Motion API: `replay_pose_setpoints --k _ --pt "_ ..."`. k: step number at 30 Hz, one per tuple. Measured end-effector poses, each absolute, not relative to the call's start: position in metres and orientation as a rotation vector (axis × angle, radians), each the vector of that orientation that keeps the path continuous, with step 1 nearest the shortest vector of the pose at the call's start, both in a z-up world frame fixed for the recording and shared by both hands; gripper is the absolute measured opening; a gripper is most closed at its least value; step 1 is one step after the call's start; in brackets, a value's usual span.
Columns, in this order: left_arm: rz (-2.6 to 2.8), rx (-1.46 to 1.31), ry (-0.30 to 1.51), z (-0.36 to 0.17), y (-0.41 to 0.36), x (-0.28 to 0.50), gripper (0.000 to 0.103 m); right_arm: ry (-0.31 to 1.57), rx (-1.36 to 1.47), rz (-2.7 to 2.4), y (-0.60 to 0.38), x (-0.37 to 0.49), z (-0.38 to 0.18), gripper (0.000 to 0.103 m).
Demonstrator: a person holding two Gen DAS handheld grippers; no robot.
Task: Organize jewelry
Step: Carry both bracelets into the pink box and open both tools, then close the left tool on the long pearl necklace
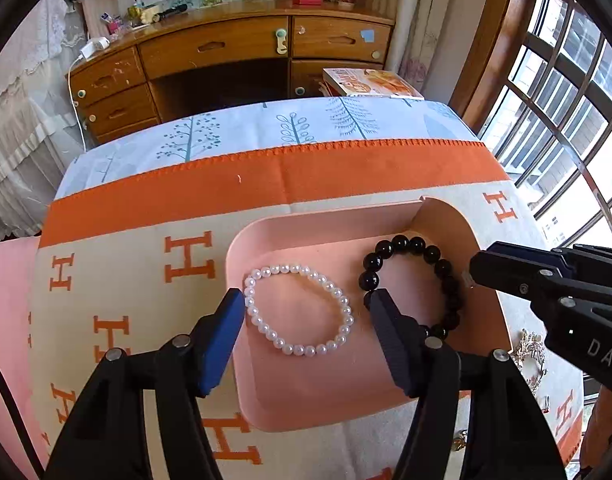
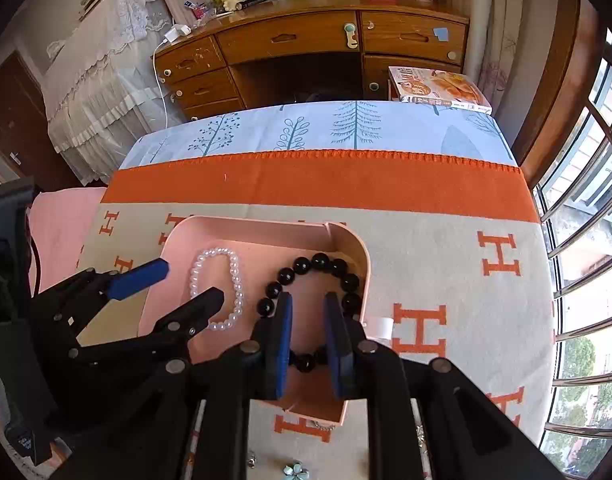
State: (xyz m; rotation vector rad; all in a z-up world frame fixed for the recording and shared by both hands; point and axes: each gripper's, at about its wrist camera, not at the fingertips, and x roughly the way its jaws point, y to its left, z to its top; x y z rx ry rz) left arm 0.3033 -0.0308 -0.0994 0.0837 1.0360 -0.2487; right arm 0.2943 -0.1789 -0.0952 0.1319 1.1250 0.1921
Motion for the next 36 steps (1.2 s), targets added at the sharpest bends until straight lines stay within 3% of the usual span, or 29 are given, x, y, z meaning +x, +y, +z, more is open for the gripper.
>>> replay_pose_setpoints --k 18,23,28,36 --pt "-0.220 0.096 0.963 -0.039 0.031 0.206 0.064 1.038 0.126 0.313 -0.178 0.196 -0.055 0.016" --pt "-0.189 0.084 0.963 -0.032 0.050 0.170 0.082 1.013 0.121 0.351 -0.170 0.161 -0.045 0.016" --pt "-0.226 0.074 0.966 -0.031 0.063 0.138 0.090 1.013 0.088 0.381 -0.158 0.126 -0.046 0.016" --pt "-0.262 0.109 0.971 -0.061 0.068 0.105 0.090 1.045 0.080 0.394 -0.146 0.087 -0.072 0.016"
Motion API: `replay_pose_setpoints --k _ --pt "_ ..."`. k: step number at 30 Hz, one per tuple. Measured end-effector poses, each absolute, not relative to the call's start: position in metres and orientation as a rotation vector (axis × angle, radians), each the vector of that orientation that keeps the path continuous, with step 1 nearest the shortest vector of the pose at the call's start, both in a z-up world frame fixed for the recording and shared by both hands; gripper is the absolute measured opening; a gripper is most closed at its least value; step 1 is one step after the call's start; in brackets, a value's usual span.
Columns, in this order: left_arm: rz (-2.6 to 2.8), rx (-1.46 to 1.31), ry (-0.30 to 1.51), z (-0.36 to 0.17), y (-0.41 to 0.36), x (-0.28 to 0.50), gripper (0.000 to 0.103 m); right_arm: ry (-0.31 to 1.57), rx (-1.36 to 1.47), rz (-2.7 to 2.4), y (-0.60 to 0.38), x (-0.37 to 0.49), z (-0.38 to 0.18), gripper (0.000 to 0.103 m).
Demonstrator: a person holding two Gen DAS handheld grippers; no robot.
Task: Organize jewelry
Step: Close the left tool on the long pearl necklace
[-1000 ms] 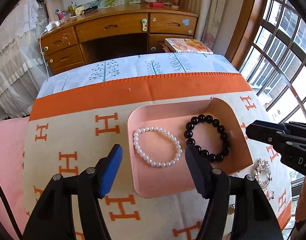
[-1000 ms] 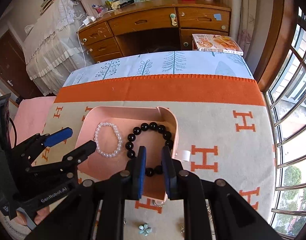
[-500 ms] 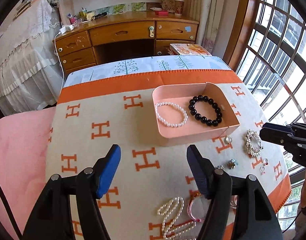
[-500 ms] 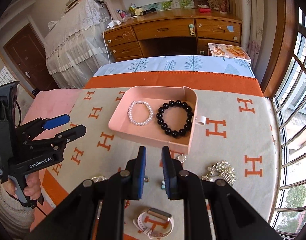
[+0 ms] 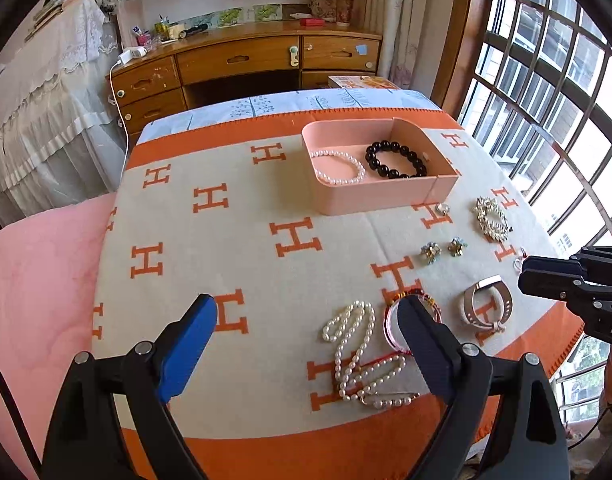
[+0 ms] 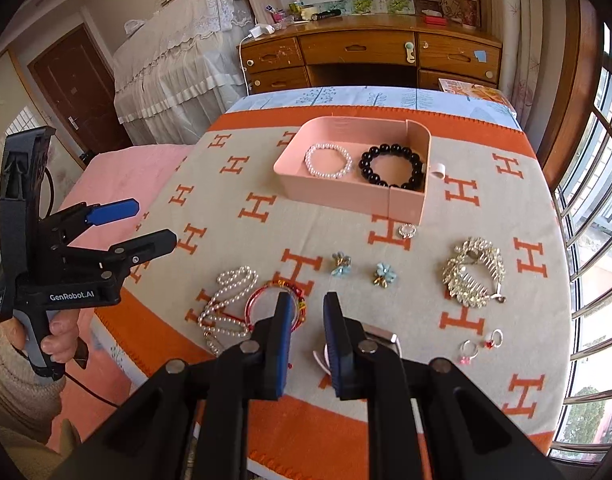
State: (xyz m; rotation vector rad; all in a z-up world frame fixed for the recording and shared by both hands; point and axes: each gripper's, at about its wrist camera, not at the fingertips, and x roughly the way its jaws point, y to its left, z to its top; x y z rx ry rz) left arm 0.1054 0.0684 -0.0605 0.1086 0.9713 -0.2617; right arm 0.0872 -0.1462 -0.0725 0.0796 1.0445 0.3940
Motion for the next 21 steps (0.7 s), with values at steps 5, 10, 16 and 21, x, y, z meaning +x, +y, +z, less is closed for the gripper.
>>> replay_pose_setpoints --k 5,10,16,21 --pt "-0.290 0.126 1.043 -0.100 0.067 0.103 0.090 1.039 0.081 0.371 -0.143 0.069 -0.086 0.016" --pt "-0.316 0.150 1.097 -0.129 0.057 0.109 0.090 1.041 0.140 0.361 -0.150 0.064 -0.097 0.016" --pt "-0.334 0.200 1.117 -0.142 0.045 0.124 0.090 1.074 0.174 0.360 -0.154 0.064 -0.112 0.016" --pt "-0.375 0.253 1.149 -0.150 0.034 0.133 0.077 1.094 0.188 0.361 -0.156 0.066 -0.122 0.016"
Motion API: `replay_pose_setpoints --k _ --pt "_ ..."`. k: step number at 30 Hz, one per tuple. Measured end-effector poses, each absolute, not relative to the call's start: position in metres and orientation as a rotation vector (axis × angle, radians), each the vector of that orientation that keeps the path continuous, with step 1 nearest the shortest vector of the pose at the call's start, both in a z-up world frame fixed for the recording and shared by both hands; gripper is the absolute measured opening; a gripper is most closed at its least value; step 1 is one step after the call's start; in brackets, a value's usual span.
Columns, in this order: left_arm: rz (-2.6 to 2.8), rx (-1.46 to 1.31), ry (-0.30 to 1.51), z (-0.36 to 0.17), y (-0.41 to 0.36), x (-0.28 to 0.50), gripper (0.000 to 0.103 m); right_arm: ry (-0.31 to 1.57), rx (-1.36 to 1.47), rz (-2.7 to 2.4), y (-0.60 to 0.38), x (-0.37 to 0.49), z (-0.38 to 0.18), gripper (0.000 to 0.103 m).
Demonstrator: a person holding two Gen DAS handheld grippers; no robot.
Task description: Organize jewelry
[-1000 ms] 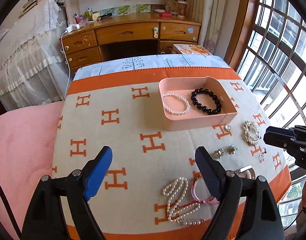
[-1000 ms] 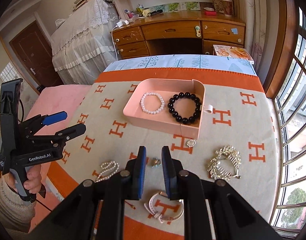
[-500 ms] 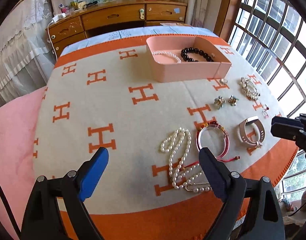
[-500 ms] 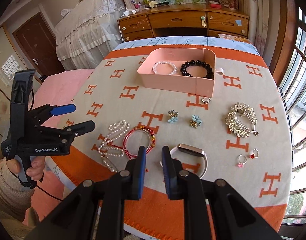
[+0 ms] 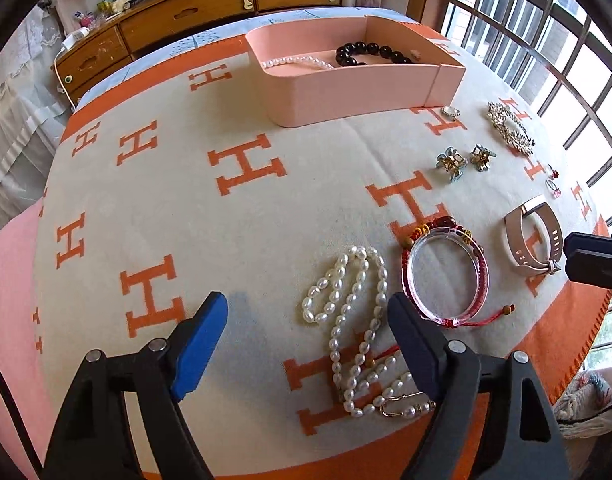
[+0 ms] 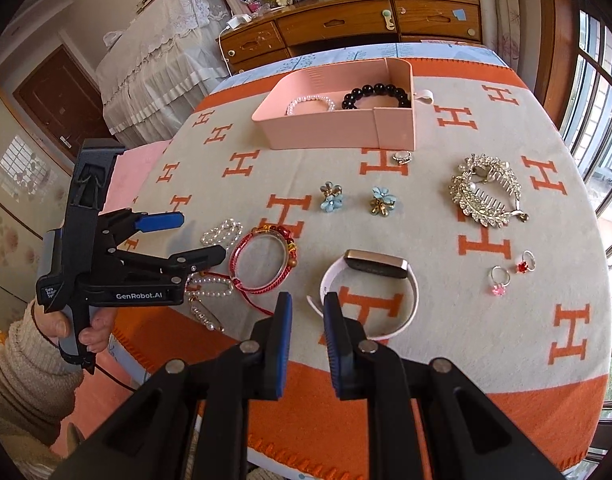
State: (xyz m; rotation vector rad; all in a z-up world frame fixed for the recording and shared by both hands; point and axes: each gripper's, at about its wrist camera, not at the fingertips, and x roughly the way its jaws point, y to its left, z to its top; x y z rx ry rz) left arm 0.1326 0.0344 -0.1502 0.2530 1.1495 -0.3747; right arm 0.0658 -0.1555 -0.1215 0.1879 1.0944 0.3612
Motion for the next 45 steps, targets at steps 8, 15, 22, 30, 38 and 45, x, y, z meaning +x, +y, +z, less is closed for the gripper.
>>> replay_pose_setpoints --k 8,15,22,30,38,45 --pt "-0.447 0.306 1.179 -0.149 0.028 0.144 0.068 1.105 0.215 0.367 -0.161 0.072 -0.130 0.016" --pt "-0.492 0.342 1.207 -0.148 0.021 0.153 0.061 1.110 0.236 0.364 -0.167 0.074 -0.135 0.016" --pt "-0.501 0.342 1.207 -0.145 0.002 0.147 0.008 1.105 0.266 0.348 -0.177 0.077 -0.137 0.016" --pt "-0.446 0.176 1.214 -0.142 0.017 0.145 0.007 1.064 0.280 0.316 -0.193 0.072 -0.128 0.016" --pt "-0.405 0.042 1.130 -0.102 0.033 0.130 0.007 1.012 0.305 0.223 -0.227 0.078 -0.113 0.016" --pt "-0.343 -0.067 1.044 -0.067 0.045 0.127 0.007 1.005 0.317 0.123 -0.259 0.092 -0.101 0.016"
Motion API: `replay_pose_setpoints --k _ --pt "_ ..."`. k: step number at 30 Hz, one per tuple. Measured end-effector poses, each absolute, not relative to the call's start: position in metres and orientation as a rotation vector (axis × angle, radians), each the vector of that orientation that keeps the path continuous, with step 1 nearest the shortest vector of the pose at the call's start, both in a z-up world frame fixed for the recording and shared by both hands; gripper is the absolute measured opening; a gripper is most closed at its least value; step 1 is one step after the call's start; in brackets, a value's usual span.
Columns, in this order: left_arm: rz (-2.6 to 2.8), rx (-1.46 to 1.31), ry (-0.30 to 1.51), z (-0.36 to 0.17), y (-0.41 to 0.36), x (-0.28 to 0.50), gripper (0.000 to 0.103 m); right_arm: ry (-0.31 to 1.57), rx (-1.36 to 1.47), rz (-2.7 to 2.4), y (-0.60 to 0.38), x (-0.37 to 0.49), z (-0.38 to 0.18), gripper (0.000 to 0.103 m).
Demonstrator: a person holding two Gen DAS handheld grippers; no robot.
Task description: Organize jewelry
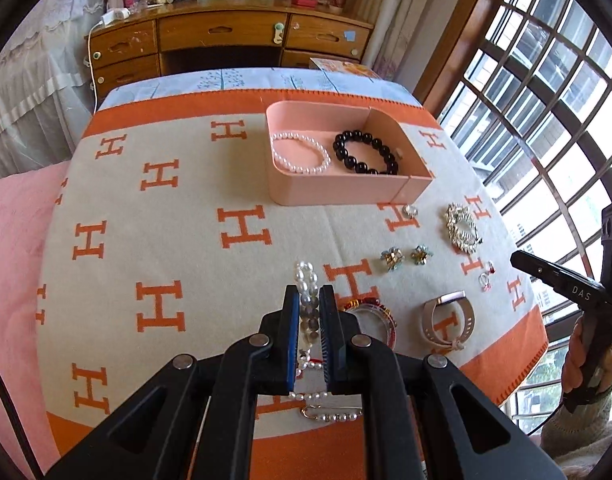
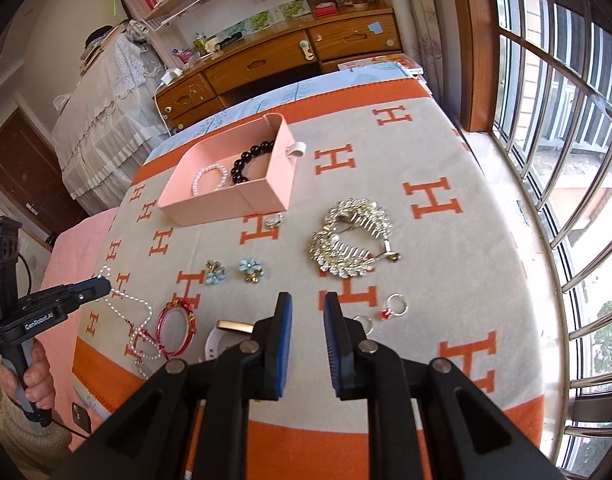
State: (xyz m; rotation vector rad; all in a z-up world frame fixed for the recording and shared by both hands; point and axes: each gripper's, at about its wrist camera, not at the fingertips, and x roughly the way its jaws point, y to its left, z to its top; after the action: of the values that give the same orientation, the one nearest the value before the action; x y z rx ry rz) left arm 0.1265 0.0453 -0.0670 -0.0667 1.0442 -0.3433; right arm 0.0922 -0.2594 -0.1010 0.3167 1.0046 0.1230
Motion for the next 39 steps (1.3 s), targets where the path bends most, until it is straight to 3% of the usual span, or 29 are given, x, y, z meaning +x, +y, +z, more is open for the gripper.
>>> replay_pose_setpoints --k 3,5,7,28,39 --pt "-0.323 -0.134 1.013 -0.055 0.053 0.128 0.007 1.008 0.331 0.100 -0.272 0.098 -0.095 0.018" --pt "-0.302 -0.159 0.988 -0.049 0.057 0.129 0.007 1.004 0.345 0.096 -0.277 0.100 -0.092 0.040" --pt "-0.291 -0.180 0.972 -0.045 0.062 0.128 0.007 0.991 0.349 0.089 -0.282 0.098 -0.089 0.047" --pt "-0.250 -0.178 0.870 -0.020 0.069 0.101 0.007 1.029 0.201 0.208 -0.235 0.123 -0.093 0.047" --pt "-0.238 -0.173 0.877 -0.026 0.069 0.106 0.007 1.135 0.291 0.206 -0.262 0.163 -0.107 0.047"
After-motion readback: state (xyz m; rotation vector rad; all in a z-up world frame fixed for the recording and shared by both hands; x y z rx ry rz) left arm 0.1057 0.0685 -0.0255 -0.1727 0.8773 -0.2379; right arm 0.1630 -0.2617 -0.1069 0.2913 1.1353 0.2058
